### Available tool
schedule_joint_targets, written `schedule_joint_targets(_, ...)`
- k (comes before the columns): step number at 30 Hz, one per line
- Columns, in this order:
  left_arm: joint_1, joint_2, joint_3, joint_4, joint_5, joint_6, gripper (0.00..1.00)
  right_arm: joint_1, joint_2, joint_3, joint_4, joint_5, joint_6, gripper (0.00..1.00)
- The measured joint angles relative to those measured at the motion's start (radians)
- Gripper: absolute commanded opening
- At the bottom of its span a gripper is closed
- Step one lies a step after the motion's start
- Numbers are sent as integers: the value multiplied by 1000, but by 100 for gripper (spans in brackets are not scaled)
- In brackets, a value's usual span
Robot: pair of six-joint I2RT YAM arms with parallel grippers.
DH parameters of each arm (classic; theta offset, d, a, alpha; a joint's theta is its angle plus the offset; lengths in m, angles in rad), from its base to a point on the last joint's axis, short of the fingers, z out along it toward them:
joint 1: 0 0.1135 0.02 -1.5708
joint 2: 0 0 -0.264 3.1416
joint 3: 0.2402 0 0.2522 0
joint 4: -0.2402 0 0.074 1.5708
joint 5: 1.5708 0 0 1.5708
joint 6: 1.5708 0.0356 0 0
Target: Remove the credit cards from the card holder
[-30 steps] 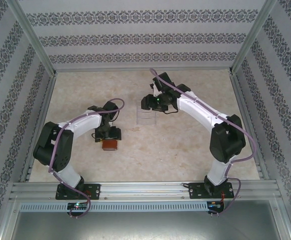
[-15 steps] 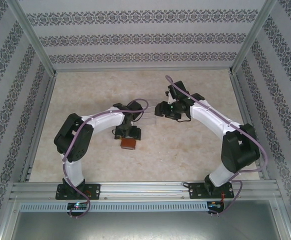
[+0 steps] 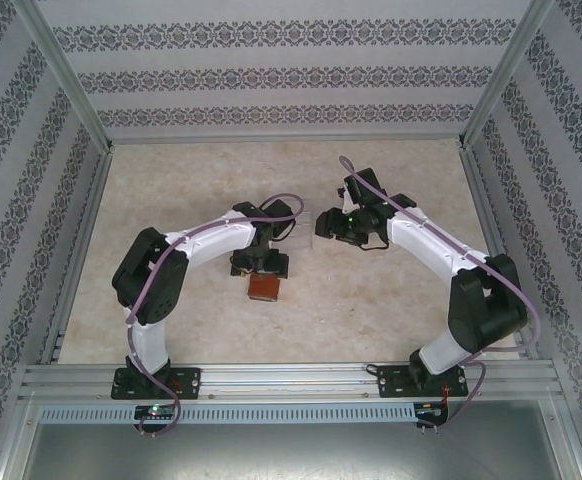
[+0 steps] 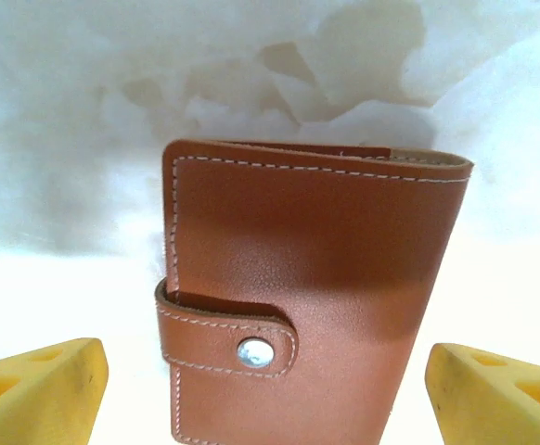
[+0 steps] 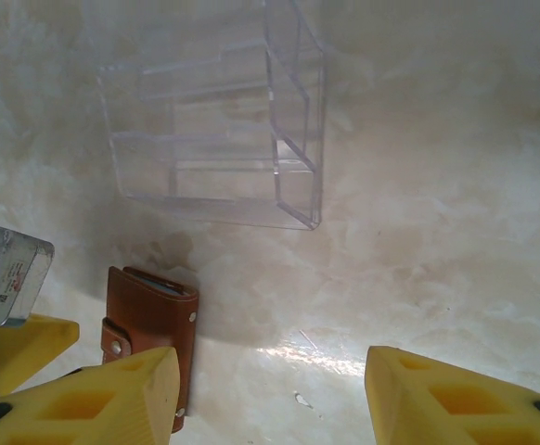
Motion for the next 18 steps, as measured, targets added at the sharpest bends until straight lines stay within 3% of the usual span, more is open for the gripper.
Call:
schedule_joint_targets(4,0,-4,24,-24,-22,2,63,0,-3,-2,4,-3,0,55)
schedule_joint_targets(9,0,-3,35,-33,-19,13,48,0,-3,-8,5,-3,0,55)
schedule_joint_targets(18,0,10,33,-33,3,23,37,0,-3,-8,5,-4,0,55)
